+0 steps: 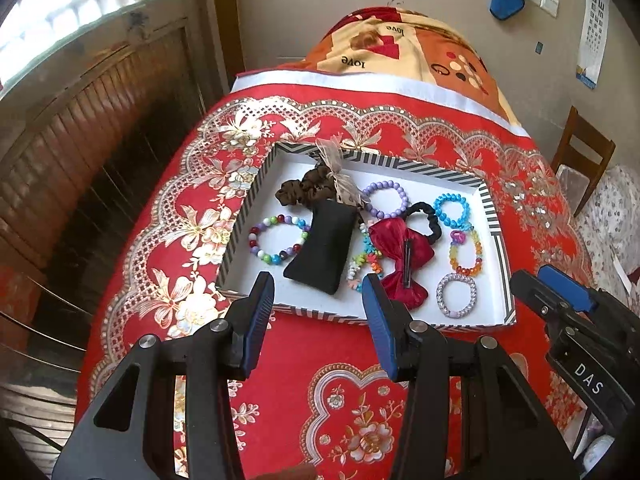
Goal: Organize jewelry
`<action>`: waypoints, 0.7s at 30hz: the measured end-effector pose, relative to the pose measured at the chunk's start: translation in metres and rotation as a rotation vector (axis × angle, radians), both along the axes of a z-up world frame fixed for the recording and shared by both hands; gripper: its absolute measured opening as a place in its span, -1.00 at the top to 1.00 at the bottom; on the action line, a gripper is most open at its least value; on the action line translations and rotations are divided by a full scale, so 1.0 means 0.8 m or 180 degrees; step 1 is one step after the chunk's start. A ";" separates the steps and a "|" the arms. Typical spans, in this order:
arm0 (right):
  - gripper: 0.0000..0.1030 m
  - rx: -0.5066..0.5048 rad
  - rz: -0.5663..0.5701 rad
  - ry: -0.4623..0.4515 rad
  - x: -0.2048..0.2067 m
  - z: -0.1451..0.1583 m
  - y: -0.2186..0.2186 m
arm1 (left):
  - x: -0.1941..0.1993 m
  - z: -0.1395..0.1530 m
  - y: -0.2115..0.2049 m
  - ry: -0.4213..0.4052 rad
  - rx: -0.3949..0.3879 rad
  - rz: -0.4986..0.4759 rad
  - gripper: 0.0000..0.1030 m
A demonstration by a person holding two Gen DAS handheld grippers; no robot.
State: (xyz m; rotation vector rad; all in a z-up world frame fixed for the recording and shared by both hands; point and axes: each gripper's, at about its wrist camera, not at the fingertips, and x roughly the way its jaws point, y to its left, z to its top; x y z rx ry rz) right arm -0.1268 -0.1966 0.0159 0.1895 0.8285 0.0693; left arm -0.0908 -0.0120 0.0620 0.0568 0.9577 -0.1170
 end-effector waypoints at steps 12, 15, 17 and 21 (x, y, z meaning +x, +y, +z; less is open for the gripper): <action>0.17 -0.0040 0.0061 -0.0067 -0.013 0.010 0.017 | -0.016 0.015 0.013 -0.0146 -0.0024 0.0032 0.12; 0.17 -0.0054 0.0083 -0.0066 -0.015 0.011 0.020 | -0.019 0.016 0.015 -0.0157 -0.0008 0.0028 0.12; 0.17 -0.0064 0.0094 -0.0066 -0.016 0.011 0.021 | -0.020 0.016 0.015 -0.0169 0.0002 0.0019 0.13; 0.16 -0.0071 0.0091 -0.0073 -0.017 0.012 0.022 | -0.022 0.017 0.015 -0.0187 0.0023 0.0007 0.12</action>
